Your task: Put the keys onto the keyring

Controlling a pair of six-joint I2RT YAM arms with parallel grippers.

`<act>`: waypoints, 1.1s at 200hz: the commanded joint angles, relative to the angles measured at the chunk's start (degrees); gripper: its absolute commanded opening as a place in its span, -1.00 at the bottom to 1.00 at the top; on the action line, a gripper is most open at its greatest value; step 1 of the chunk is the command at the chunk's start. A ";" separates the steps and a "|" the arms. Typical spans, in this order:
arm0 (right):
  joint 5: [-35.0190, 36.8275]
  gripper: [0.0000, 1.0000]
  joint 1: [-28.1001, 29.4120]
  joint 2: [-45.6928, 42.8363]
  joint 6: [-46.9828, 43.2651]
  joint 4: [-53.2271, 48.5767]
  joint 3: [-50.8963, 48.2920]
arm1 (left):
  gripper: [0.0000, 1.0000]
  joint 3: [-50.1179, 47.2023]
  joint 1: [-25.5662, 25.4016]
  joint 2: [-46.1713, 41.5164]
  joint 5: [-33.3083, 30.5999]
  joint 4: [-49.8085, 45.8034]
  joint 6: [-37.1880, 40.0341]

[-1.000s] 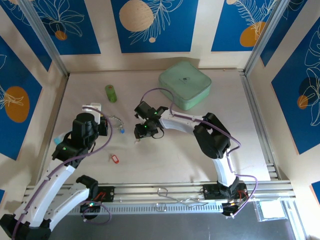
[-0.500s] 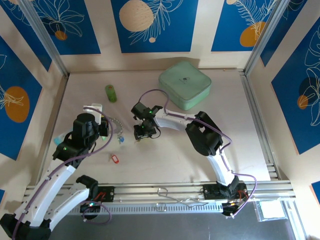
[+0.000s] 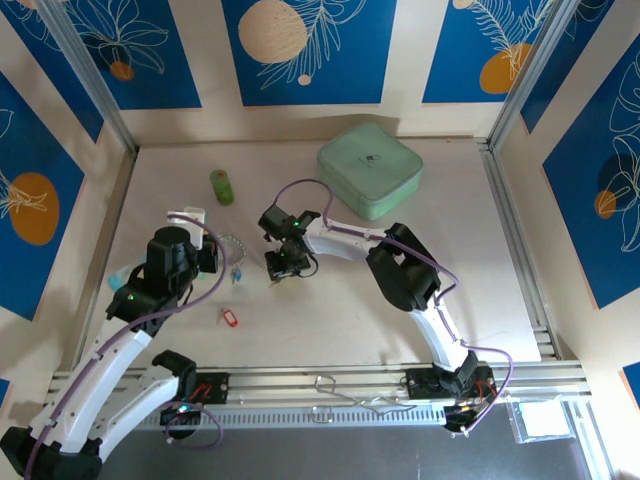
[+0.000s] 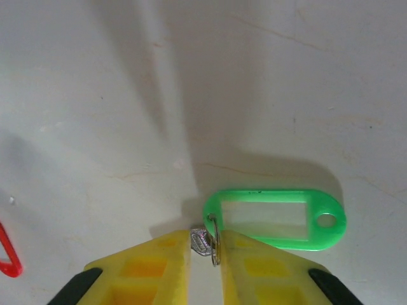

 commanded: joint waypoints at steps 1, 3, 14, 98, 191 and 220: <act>0.44 -0.65 0.40 0.83 -0.58 -2.16 1.86 | -1.00 0.09 0.52 -0.72 0.70 3.75 0.03; 0.45 -0.66 0.36 0.83 -0.59 -2.22 1.89 | -1.00 0.09 0.52 -0.71 0.76 3.73 0.01; 0.63 -0.75 0.43 0.91 -0.68 -2.31 2.08 | -1.00 0.09 0.55 -0.71 0.70 3.73 0.02; 6.34 -1.00 0.96 -10.77 -2.65 -0.71 -6.76 | -1.00 -0.91 0.55 -0.67 5.39 4.69 0.45; 13.50 -1.00 -0.39 -38.64 2.93 -5.76 -38.12 | -1.00 -7.09 -2.33 5.22 31.66 23.78 3.06; 13.76 -1.00 -0.62 -42.64 3.46 -10.14 -41.44 | -1.00 -7.06 -7.09 8.60 33.24 27.41 7.34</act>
